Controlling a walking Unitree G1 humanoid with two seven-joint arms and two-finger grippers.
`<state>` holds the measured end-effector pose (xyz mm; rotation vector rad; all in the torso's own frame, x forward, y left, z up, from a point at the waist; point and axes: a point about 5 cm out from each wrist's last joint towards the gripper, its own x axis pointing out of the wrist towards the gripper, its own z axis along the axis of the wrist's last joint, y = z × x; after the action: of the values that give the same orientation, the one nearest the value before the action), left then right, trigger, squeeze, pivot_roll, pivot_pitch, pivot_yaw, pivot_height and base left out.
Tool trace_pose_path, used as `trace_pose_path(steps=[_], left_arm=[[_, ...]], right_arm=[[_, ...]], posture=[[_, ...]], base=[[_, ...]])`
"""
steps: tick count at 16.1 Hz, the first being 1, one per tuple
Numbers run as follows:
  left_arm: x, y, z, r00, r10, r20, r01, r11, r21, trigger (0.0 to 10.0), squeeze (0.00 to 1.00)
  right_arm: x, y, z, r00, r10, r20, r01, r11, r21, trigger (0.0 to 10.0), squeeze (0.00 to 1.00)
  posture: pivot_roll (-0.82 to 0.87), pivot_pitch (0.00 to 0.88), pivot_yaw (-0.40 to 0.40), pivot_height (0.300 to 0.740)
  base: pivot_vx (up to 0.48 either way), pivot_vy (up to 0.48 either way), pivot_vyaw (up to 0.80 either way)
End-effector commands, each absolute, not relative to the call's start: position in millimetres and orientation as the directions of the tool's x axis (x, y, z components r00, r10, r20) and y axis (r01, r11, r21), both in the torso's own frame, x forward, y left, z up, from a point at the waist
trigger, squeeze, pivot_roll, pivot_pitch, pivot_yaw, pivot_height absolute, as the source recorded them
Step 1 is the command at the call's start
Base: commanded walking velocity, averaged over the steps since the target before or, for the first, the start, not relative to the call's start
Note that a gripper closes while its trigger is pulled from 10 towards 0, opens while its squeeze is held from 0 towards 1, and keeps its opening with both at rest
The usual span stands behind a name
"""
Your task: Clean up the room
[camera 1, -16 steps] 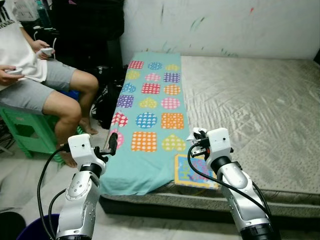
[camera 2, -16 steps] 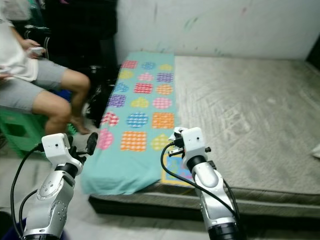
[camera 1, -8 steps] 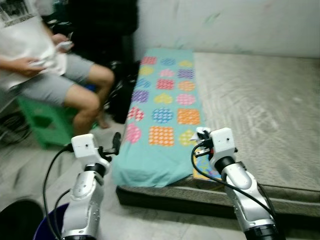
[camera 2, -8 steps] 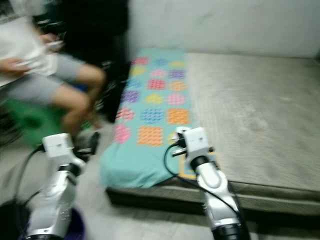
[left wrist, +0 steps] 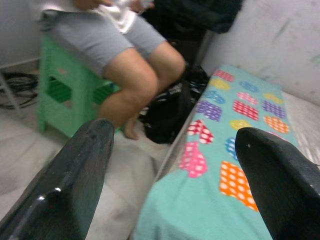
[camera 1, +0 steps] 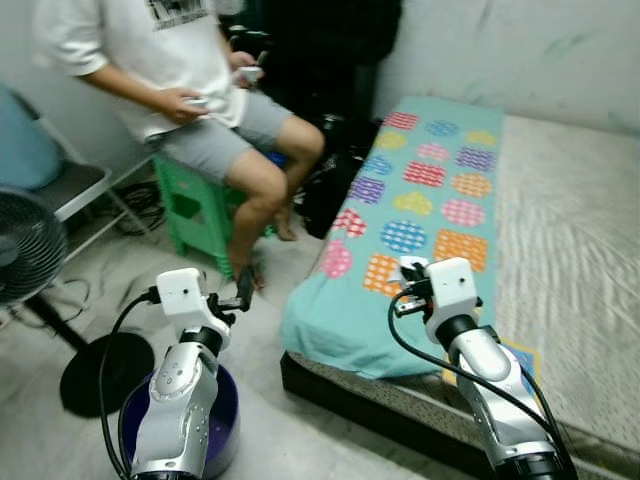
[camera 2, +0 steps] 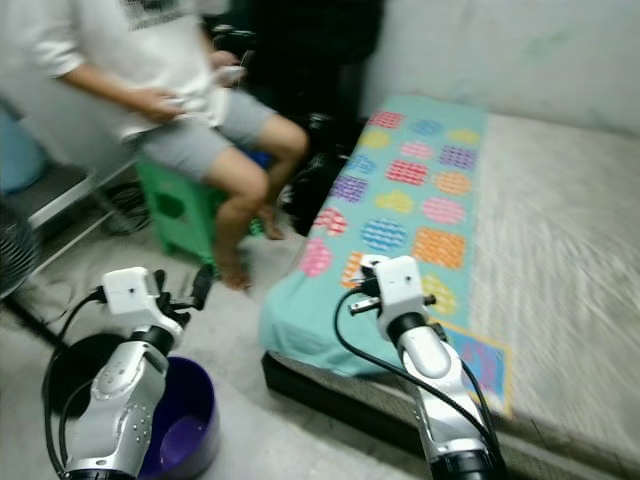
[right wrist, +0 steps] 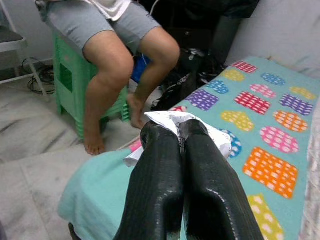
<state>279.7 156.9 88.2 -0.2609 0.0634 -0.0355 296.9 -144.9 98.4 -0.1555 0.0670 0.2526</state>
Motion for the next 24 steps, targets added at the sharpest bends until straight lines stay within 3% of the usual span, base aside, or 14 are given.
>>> trace_pose_path(steps=[1, 20, 24], left_arm=[[280.1, 159.5, 92.9, 0.999, -0.041, -0.035, 0.03, 0.966, -0.257, 10.0, 0.0], [278.9, 156.5, 95.8, 0.997, -0.079, -0.004, 0.075, 0.96, -0.27, 10.0, 0.0], [278.9, 156.3, 95.9, 0.997, -0.083, -0.002, 0.08, 0.96, -0.267, 10.0, 0.0]], right_arm=[[296.4, -141.3, 102.1, 0.964, 0.257, -0.067, -0.264, 0.954, -0.141, 10.0, 0.0], [296.3, -141.1, 101.3, 0.965, 0.251, -0.07, -0.258, 0.957, -0.134, 10.0, 0.0], [296.6, -140.1, 101.2, 0.965, 0.255, -0.069, -0.262, 0.955, -0.135, 10.0, 0.0]], posture=[[-0.12, 0.0, 0.033, 0.74], [-0.12, 0.0, 0.032, 0.74], [-0.12, 0.0, 0.035, 0.74]], base=[[0.0, 0.0, 0.0], [0.0, 0.0, 0.0], [0.307, 0.0, 0.0]])
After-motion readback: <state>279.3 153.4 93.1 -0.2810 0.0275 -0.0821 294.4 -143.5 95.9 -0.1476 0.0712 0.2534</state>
